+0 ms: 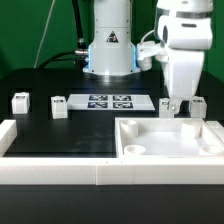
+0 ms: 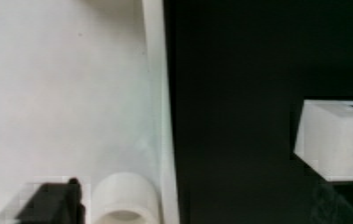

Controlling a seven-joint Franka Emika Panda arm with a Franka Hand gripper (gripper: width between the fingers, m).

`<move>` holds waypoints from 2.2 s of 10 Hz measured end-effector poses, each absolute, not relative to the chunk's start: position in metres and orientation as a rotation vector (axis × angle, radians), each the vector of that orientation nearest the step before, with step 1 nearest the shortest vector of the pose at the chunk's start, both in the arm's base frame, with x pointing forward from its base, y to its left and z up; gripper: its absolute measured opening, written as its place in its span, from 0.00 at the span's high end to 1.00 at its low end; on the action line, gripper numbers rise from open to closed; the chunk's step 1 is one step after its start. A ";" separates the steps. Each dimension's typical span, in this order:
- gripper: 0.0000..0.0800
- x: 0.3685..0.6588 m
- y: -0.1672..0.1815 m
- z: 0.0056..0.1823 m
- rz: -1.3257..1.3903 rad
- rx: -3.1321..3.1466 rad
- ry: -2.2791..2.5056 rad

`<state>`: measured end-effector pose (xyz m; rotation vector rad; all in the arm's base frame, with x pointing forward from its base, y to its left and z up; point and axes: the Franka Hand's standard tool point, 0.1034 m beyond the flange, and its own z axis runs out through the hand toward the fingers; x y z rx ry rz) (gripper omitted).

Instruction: Assemble one leg

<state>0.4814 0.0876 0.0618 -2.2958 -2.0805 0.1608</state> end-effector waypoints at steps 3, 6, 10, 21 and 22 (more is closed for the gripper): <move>0.19 0.480 0.086 0.059 0.167 -2.344 -2.022; 0.19 0.479 0.087 0.057 0.153 -2.636 -1.646; 0.19 0.445 0.107 0.053 0.142 -3.031 -0.710; 0.19 0.420 0.158 0.057 0.202 -3.092 0.092; 0.19 0.413 0.153 0.056 0.349 -3.094 0.070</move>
Offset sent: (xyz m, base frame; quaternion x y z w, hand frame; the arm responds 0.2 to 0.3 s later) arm 0.0000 0.0000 0.0000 0.0000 0.0000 0.2377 0.9713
